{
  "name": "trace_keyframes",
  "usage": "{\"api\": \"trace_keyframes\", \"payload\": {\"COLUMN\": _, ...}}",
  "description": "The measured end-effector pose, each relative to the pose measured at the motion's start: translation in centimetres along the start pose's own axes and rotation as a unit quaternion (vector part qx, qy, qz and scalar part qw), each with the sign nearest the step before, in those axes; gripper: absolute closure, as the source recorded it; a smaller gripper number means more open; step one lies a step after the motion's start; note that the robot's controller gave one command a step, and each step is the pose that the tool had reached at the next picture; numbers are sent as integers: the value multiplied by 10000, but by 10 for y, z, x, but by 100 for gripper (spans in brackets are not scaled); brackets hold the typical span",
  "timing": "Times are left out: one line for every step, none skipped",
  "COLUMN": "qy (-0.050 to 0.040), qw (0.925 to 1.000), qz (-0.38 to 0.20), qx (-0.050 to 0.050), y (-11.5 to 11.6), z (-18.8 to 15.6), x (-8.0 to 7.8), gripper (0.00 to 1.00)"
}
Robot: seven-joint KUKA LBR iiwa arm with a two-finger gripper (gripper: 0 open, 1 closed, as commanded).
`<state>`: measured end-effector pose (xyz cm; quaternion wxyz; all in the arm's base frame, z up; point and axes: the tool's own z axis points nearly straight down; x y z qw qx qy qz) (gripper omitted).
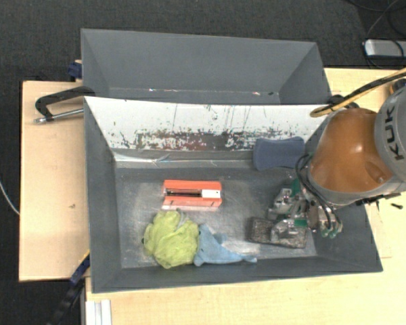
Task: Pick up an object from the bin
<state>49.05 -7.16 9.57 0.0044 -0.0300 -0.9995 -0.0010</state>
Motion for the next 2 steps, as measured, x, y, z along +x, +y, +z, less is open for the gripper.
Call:
{"api": "trace_keyframes", "payload": {"qy": -51, "qw": 10000, "qz": 0, "qx": 5, "y": 0, "z": -13, "x": -2, "gripper": 100}}
{"api": "trace_keyframes", "payload": {"qy": -71, "qw": 10000, "qz": 1, "qx": 6, "y": 0, "z": -26, "x": -2, "gripper": 100}}
